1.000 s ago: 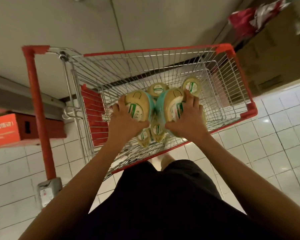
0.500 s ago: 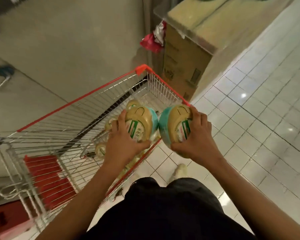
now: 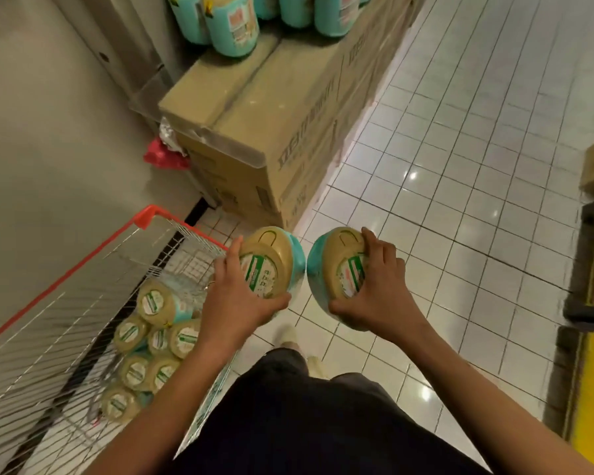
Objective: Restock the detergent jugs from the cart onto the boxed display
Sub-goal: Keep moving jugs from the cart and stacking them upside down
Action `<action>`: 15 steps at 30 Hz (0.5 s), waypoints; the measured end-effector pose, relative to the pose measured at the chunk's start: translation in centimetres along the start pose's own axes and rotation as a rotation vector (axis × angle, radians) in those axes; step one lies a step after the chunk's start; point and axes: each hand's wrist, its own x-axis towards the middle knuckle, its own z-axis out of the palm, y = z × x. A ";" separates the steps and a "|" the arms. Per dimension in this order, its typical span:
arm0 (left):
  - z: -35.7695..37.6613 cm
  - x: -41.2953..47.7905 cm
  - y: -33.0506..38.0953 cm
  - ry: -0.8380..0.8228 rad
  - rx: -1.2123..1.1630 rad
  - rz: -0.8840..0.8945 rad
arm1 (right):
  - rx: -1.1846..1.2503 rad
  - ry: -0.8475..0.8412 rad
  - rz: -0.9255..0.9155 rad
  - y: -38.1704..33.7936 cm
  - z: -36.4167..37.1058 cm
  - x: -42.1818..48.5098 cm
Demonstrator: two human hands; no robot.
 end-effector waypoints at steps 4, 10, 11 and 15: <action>2.1 5.3 3.7 -0.029 0.044 0.057 | 0.029 0.048 0.077 3.0 -3.0 3.5; 4.5 14.5 9.1 -0.085 0.044 0.068 | 0.018 0.118 0.191 7.1 -8.4 11.2; 4.9 16.2 10.0 -0.093 0.047 0.072 | 0.012 0.127 0.206 7.6 -9.5 12.7; 5.7 22.9 14.1 -0.106 0.083 0.092 | 0.008 0.146 0.267 9.0 -13.7 18.8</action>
